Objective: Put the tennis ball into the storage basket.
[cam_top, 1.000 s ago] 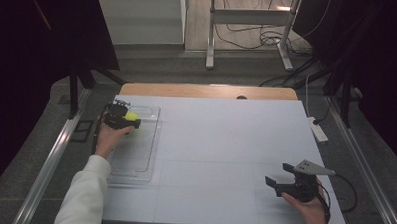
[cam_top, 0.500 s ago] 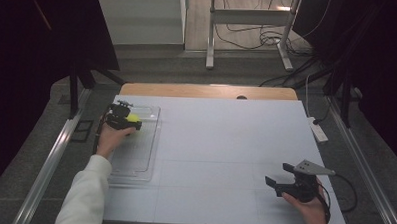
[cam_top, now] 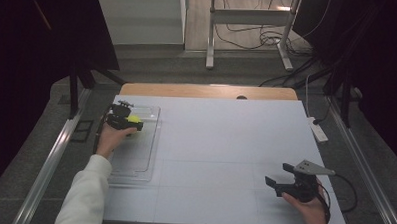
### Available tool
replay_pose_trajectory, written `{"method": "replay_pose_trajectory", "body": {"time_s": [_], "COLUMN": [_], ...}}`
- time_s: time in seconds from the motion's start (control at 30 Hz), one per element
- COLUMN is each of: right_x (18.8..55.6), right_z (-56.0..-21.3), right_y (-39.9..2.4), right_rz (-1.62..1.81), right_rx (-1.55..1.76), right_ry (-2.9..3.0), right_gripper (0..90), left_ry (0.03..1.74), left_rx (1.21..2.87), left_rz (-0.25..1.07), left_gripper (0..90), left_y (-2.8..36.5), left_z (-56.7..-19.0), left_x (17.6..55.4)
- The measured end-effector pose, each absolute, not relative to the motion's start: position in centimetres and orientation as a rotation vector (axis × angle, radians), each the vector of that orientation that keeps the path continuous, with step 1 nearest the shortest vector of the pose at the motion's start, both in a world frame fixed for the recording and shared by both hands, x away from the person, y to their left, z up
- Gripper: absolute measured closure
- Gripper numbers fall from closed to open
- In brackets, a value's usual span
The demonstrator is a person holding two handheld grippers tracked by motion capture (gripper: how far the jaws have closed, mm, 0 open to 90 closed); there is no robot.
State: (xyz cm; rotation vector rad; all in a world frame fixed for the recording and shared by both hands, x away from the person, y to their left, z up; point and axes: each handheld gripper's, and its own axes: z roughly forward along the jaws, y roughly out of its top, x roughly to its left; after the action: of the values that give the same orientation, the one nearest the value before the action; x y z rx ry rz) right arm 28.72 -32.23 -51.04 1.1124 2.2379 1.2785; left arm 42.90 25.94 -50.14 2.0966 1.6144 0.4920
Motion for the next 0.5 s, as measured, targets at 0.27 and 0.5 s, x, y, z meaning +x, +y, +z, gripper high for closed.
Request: {"method": "replay_pose_trajectory", "body": {"time_s": [0.27, 0.5], "right_x": [28.8, 28.8], "right_z": [-51.1, -51.1], "right_y": [-32.2, -32.2], "right_rz": [1.279, 1.281], "right_rx": [1.113, 1.115], "right_ry": [2.239, 2.237], "right_gripper": [10.5, 10.5], "left_ry": [1.570, 1.478], "left_rx": [2.010, 1.953], "left_rz": [0.507, 0.495], "left_gripper": [10.5, 9.6], "left_y": [25.9, 25.8], "left_z": [-49.3, -48.2], "left_x": [42.5, 41.8]}}
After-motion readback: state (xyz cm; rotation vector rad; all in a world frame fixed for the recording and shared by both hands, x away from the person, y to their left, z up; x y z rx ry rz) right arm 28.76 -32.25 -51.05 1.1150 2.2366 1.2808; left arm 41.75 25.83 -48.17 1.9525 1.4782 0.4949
